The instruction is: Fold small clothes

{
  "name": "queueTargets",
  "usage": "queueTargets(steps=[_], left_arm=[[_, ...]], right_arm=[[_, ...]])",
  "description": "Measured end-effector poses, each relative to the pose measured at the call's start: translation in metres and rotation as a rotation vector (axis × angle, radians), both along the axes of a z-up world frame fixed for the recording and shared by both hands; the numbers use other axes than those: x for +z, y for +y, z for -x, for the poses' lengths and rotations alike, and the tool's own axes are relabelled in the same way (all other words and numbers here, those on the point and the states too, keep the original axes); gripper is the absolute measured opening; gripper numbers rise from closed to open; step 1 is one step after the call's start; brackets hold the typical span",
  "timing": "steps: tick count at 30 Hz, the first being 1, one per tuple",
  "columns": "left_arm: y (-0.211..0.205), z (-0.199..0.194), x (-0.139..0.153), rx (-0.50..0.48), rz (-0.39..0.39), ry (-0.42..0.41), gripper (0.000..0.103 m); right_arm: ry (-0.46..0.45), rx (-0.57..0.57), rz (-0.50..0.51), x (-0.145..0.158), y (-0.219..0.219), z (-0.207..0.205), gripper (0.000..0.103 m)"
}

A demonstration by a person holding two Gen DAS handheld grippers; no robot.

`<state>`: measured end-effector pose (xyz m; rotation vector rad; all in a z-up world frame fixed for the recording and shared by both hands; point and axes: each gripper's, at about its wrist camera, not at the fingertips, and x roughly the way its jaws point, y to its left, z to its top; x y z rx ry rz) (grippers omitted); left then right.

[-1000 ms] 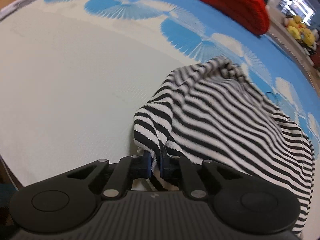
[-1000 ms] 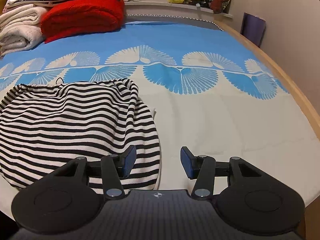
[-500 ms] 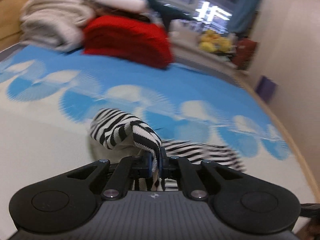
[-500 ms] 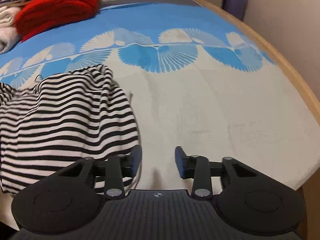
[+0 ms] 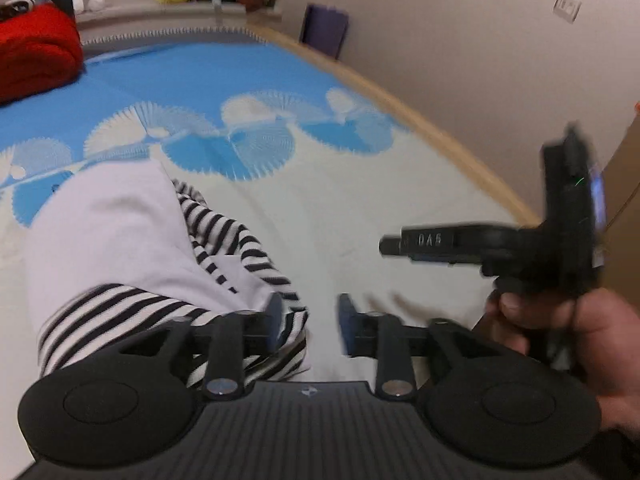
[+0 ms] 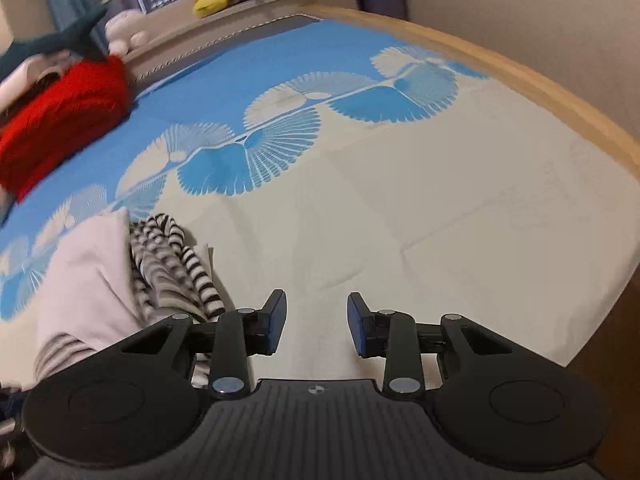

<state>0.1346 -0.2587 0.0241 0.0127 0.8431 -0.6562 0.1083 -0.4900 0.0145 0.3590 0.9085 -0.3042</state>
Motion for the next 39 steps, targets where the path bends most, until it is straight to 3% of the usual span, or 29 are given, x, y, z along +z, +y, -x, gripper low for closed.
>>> queueTargets(steps=[2,8,12,14,19,20,21,24,26,31,33,34,35,37,39], left_arm=[[0.027,-0.005,0.012,0.038,-0.022,-0.025,0.043],[0.111,-0.027,0.041,0.194,-0.242,-0.091,0.043],[0.168,-0.041,0.041,0.263,-0.273,-0.111,0.043],[0.188,-0.04,0.03,0.296,-0.267,-0.113,0.043],[0.228,-0.029,-0.005,0.366,-0.19,-0.075,0.043],[0.229,-0.031,-0.012,0.386,-0.241,-0.019,0.035],[0.229,-0.03,-0.014,0.424,-0.271,-0.003,0.035],[0.239,-0.035,-0.004,0.463,-0.189,0.0,0.037],[0.244,-0.039,0.001,0.468,-0.152,0.008,0.038],[0.246,-0.048,0.008,0.489,-0.101,0.055,0.038],[0.24,-0.047,0.012,0.484,-0.112,0.028,0.038],[0.237,-0.047,0.012,0.477,-0.118,0.027,0.038],[0.233,-0.047,0.01,0.466,-0.117,0.036,0.038],[0.225,-0.047,0.008,0.439,-0.108,0.047,0.038],[0.217,-0.045,0.009,0.412,-0.109,0.035,0.038]], right_arm=[[-0.014,0.004,-0.023,0.001,-0.003,0.002,0.035],[-0.066,0.054,-0.111,0.005,0.005,-0.004,0.036],[-0.131,0.141,-0.143,0.015,0.026,-0.011,0.038],[-0.169,0.212,-0.142,0.021,0.041,-0.013,0.04],[-0.15,0.347,-0.128,0.019,0.072,-0.023,0.04],[-0.134,0.362,-0.129,0.015,0.075,-0.028,0.04],[-0.113,0.376,-0.129,0.011,0.078,-0.033,0.04],[-0.05,0.401,-0.145,-0.002,0.085,-0.044,0.041],[-0.004,0.411,-0.157,-0.011,0.091,-0.049,0.048],[0.08,0.51,-0.077,-0.029,0.116,-0.072,0.049],[0.119,0.53,-0.052,-0.036,0.123,-0.074,0.043],[0.123,0.545,-0.049,-0.037,0.125,-0.073,0.016],[0.119,0.56,-0.054,-0.036,0.127,-0.072,0.0],[0.064,0.544,-0.076,-0.024,0.124,-0.068,0.0],[-0.054,0.498,-0.146,-0.002,0.11,-0.059,0.0]])
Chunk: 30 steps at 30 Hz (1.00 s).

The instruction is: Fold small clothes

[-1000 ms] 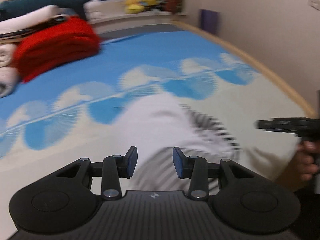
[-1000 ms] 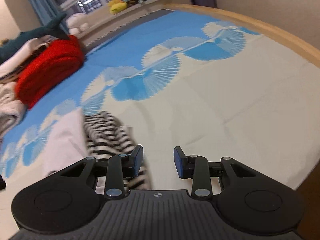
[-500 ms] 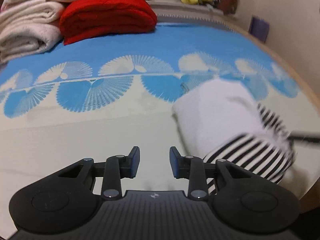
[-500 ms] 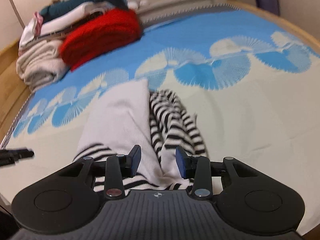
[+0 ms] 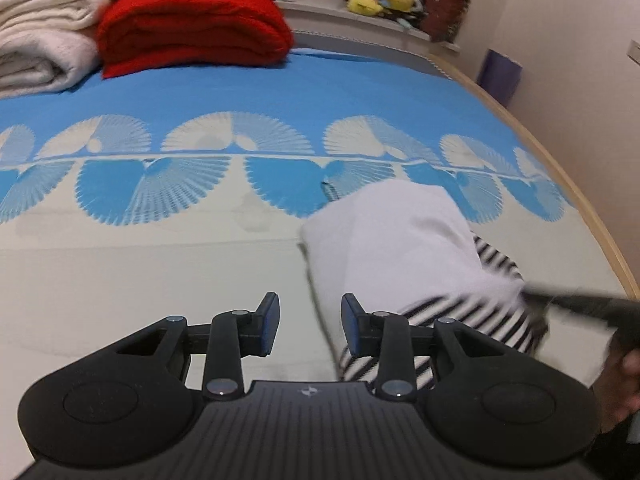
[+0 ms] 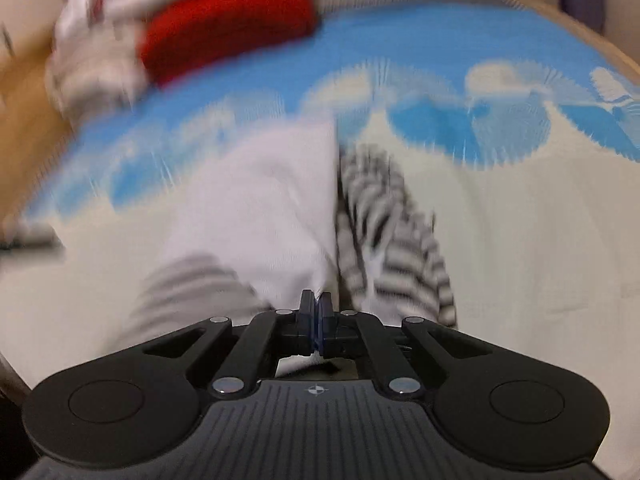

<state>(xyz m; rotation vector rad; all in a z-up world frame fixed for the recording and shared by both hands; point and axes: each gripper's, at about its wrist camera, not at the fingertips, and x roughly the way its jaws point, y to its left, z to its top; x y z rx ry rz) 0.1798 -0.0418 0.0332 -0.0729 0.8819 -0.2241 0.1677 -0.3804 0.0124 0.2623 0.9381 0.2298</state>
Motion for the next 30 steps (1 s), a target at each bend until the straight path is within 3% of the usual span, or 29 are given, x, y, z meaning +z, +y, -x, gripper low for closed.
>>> queueTargets(steps=[3,6,10,14,17,22,25,30], left_arm=[[-0.013,0.003,-0.002,-0.045,0.018,-0.001,0.038],[-0.033,0.006,-0.007,-0.109,0.039,0.015,0.038],[-0.069,0.014,-0.018,-0.247,0.049,0.041,0.038],[-0.1,0.021,-0.041,-0.364,-0.021,0.087,0.038],[-0.114,0.022,-0.069,-0.415,-0.12,0.158,0.042],[-0.113,0.013,-0.118,-0.378,-0.301,0.264,0.046],[-0.11,0.008,-0.123,-0.382,-0.272,0.286,0.046],[-0.095,-0.005,-0.103,-0.363,-0.191,0.312,0.048]], right_arm=[[-0.16,-0.054,-0.2,0.038,-0.032,0.028,0.0],[-0.203,-0.062,-0.197,0.052,-0.051,0.054,0.0],[-0.115,-0.089,-0.139,0.042,-0.079,0.068,0.0],[0.152,-0.13,-0.073,-0.001,-0.092,0.061,0.0],[0.269,-0.107,-0.004,-0.023,-0.083,0.055,0.0],[0.308,-0.023,0.066,-0.035,-0.058,0.046,0.0],[0.318,0.006,0.112,-0.04,-0.047,0.041,0.0],[0.295,0.012,0.164,-0.034,-0.042,0.037,0.001]])
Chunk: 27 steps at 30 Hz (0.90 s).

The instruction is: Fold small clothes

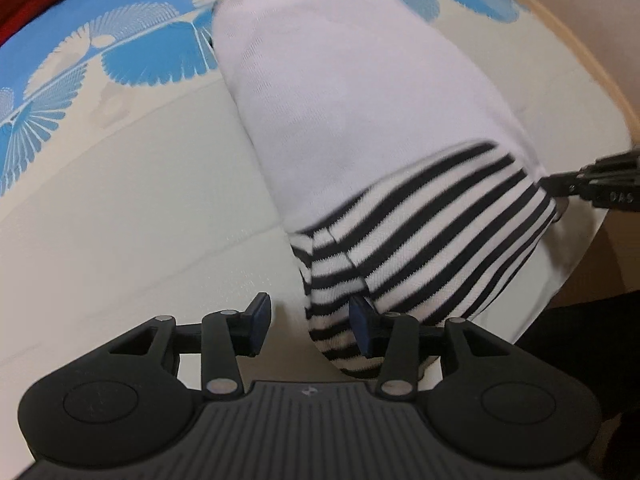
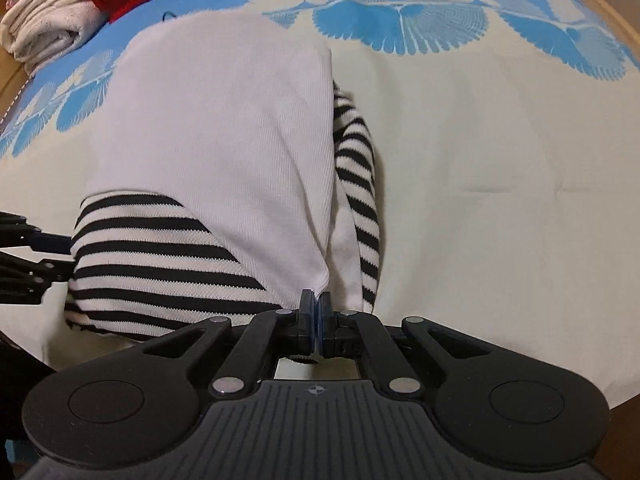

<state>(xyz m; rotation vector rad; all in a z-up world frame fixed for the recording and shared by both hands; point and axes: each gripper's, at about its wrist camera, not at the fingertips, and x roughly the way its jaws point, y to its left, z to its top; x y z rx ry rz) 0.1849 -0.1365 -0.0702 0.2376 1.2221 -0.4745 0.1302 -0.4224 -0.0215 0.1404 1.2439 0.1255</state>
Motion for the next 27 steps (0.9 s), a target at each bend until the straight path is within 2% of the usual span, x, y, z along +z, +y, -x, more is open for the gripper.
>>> queueTargets(steps=[2,6,9,11,12,14,15,17,20,21,22,24,25,26,27], left_arm=[[0.01,-0.007,0.014,0.039,0.043,-0.039,0.051],[0.027,-0.027,0.035,0.146,0.13,-0.135,0.05],[0.027,-0.04,0.051,0.184,0.199,-0.195,0.045],[0.025,-0.048,0.057,0.2,0.239,-0.22,0.033],[0.024,-0.053,0.058,0.204,0.257,-0.228,0.03],[0.021,-0.063,0.061,0.206,0.288,-0.247,0.024],[0.019,-0.069,0.062,0.203,0.303,-0.251,0.024],[0.014,-0.078,0.061,0.191,0.332,-0.251,0.024],[0.005,-0.094,0.055,0.159,0.362,-0.242,0.023],[0.002,-0.098,0.05,0.145,0.361,-0.239,0.023],[-0.004,-0.103,0.043,0.133,0.327,-0.242,0.02],[-0.011,-0.12,0.015,0.152,0.181,-0.228,0.018],[-0.008,-0.13,-0.003,0.185,0.147,-0.182,0.019],[-0.003,-0.139,-0.018,0.235,0.15,-0.123,0.02],[0.002,-0.144,-0.02,0.276,0.184,-0.095,0.02]], right_arm=[[-0.06,-0.023,-0.019,0.009,-0.006,-0.002,0.004],[-0.281,-0.05,-0.085,0.044,-0.011,0.008,0.006],[-0.375,0.055,-0.115,0.052,0.007,0.008,0.007],[-0.355,0.152,-0.099,0.044,0.026,0.002,0.007],[-0.317,0.19,-0.056,0.036,0.036,-0.003,0.007],[-0.169,0.244,0.064,0.008,0.05,-0.012,0.007],[-0.122,0.265,0.087,-0.002,0.053,-0.014,0.007],[-0.084,0.261,0.102,-0.009,0.054,-0.02,0.007],[-0.057,0.205,0.054,-0.012,0.045,-0.029,0.007],[-0.054,0.204,0.054,-0.013,0.045,-0.03,0.007],[-0.054,0.208,0.057,-0.013,0.044,-0.029,0.007],[-0.055,0.216,0.061,-0.013,0.045,-0.027,0.007],[-0.054,0.214,0.058,-0.016,0.045,-0.026,0.007],[-0.054,0.208,0.051,-0.015,0.043,-0.025,0.006],[-0.057,0.2,0.043,-0.015,0.044,-0.027,0.006]])
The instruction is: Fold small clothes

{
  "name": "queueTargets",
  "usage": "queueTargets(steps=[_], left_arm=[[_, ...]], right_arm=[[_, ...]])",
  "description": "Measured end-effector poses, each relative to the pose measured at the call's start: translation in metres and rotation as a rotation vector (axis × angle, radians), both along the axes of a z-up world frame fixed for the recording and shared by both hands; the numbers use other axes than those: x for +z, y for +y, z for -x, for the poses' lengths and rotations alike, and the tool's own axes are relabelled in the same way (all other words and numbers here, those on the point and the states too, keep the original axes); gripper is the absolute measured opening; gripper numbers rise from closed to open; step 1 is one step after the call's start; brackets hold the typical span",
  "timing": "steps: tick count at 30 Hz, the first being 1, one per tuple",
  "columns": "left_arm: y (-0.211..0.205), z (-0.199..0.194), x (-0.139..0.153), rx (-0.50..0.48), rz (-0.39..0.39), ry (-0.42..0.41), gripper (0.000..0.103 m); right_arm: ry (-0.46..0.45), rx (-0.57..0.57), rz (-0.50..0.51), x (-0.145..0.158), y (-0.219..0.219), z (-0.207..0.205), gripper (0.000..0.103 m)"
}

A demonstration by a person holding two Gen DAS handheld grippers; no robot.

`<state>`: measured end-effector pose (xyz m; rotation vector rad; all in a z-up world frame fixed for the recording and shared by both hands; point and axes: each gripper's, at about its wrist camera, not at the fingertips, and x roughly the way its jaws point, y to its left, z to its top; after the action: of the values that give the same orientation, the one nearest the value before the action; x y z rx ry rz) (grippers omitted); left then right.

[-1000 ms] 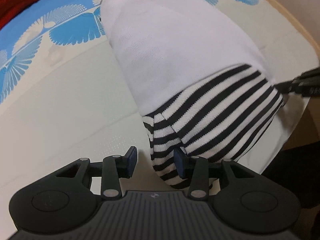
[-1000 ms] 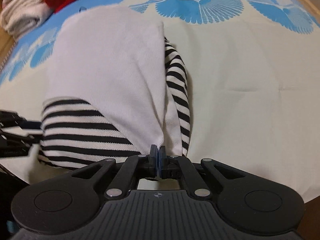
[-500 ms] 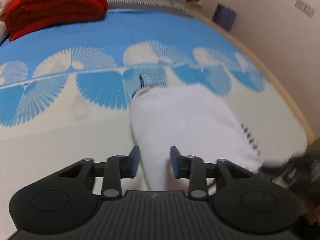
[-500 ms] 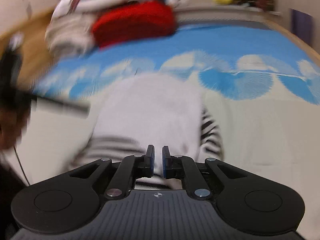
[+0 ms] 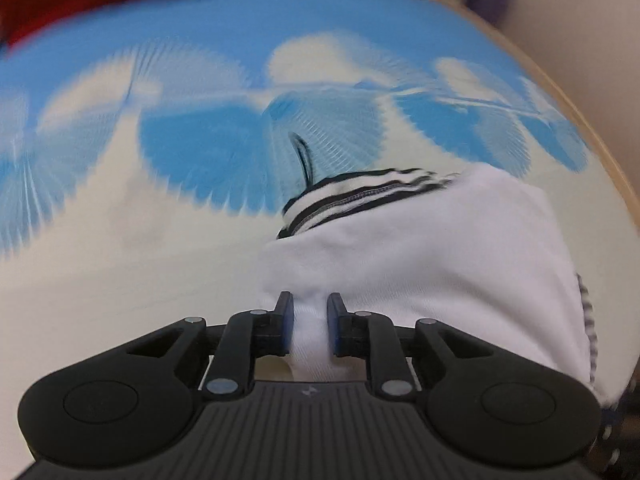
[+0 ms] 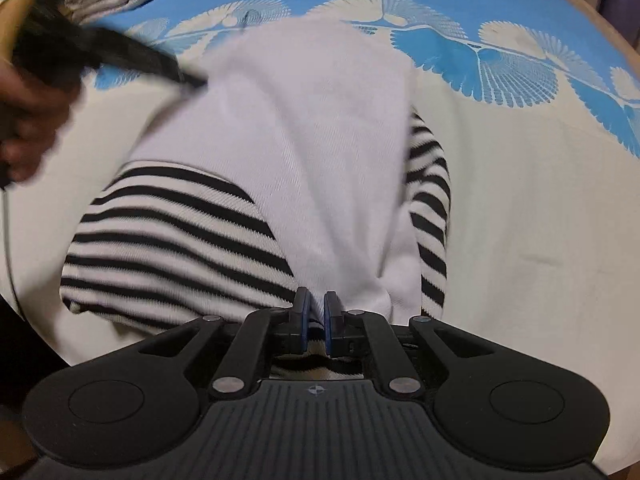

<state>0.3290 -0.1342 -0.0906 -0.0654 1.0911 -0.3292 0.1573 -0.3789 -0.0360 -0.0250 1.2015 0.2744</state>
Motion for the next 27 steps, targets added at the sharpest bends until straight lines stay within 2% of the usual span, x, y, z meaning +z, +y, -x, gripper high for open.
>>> queueTargets(steps=[1,3,5,8,9,10,12,14,16,18,20,23,27], left_arm=[[0.001,-0.002,0.007,0.017,0.016,-0.007,0.019],[-0.006,0.002,0.036,0.008,0.02,-0.114,0.018],[-0.011,0.008,0.063,-0.037,0.106,-0.182,0.018],[-0.027,0.011,0.071,-0.179,0.234,-0.159,0.018],[-0.037,0.013,0.069,-0.232,0.24,-0.151,0.018],[-0.049,0.015,0.065,-0.28,0.213,-0.154,0.018],[-0.069,0.013,0.052,-0.308,0.12,-0.172,0.018],[-0.081,0.0,0.032,-0.256,0.069,-0.159,0.013],[-0.082,-0.015,0.006,-0.175,0.03,-0.124,0.002],[-0.077,-0.018,-0.002,-0.144,0.066,-0.1,0.002],[-0.075,-0.017,0.016,-0.155,0.076,-0.106,0.004],[-0.06,0.001,0.06,-0.208,0.134,-0.156,0.009],[-0.042,0.044,0.097,-0.308,0.09,-0.132,0.011]], right_arm=[[0.0,-0.008,-0.006,-0.002,0.0,-0.001,0.006],[0.003,-0.003,0.006,-0.003,0.001,-0.001,0.006],[0.0,0.015,0.02,-0.003,0.003,0.002,0.006],[-0.002,0.017,0.009,-0.002,0.0,0.002,0.006],[-0.003,0.015,0.009,-0.002,0.0,0.002,0.006],[-0.005,0.017,0.012,-0.002,0.0,0.003,0.006],[-0.01,0.026,0.021,-0.001,0.003,0.005,0.006],[-0.011,0.026,0.024,0.0,0.004,0.006,0.006],[-0.014,0.029,0.032,0.001,0.005,0.007,0.006],[-0.024,0.032,0.039,0.003,0.005,0.008,0.006],[-0.019,0.03,0.039,0.003,0.004,0.008,0.006],[-0.021,0.037,0.037,0.005,0.001,0.009,0.007],[-0.059,-0.032,-0.037,0.017,-0.014,0.01,0.007]])
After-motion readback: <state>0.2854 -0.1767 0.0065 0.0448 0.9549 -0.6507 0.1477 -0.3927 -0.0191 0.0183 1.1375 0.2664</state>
